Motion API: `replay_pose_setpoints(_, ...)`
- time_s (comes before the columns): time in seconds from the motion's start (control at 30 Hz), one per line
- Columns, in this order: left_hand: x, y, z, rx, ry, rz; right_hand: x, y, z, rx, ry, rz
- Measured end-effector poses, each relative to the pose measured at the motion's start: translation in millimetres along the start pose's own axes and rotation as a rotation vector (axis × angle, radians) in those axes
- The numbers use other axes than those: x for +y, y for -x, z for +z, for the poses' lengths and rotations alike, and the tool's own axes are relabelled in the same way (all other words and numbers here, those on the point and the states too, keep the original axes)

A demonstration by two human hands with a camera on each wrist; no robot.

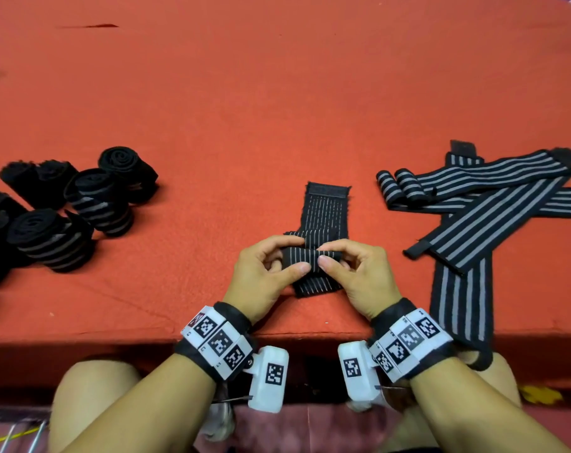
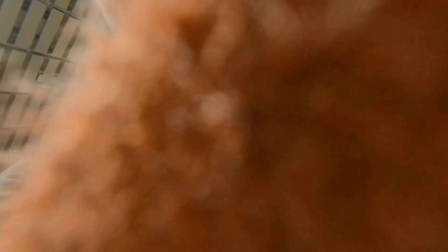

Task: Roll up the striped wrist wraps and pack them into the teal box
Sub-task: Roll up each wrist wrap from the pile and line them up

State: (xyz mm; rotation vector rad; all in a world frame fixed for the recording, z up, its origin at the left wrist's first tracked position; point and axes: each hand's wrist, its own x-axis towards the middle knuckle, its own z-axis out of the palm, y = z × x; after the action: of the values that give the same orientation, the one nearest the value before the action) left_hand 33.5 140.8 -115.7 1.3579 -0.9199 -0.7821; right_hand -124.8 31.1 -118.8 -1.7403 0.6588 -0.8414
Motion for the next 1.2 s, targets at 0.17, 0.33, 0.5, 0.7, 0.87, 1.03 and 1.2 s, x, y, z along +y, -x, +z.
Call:
replay_pose_setpoints(0.17, -0.1, -2.4, -0.4, 0.016, -0.115, 0.061, -2.6, -1.3, -0.5, -0.035, 0.033, -0.056)
replay_pose_setpoints(0.33, -0.4, -2.6, -0.5, 0.053, -0.067, 0.017, -2.4, 1.9, 2.8, -0.072, -0.158, -0.079)
replay_pose_setpoints(0.5, 1.4, -2.5, -0.7, 0.031, -0.059, -0.001, -3.7, 3.0, 4.3, -0.049, -0.025, -0.105)
replay_pose_setpoints(0.7, 0.6, -0.5, -3.0, -0.029, -0.002, 0.026, -4.7, 3.3, 4.6, 0.003, 0.015, -0.034)
replay_pose_setpoints(0.87, 1.2, 1.1, 1.0, 0.040, 0.010, -0.036, -5.1, 2.2, 4.4, -0.023, -0.002, -0.119)
replay_pose_setpoints(1.03, 3.8, 1.4, 0.8, 0.030, 0.006, -0.049, -1.2, 2.2, 4.1, -0.026, -0.083, -0.086)
replay_pose_setpoints(1.2, 6.0, 3.1, -1.8, -0.057, -0.076, 0.072, -2.1, 1.7, 5.5, 0.019, -0.141, -0.093)
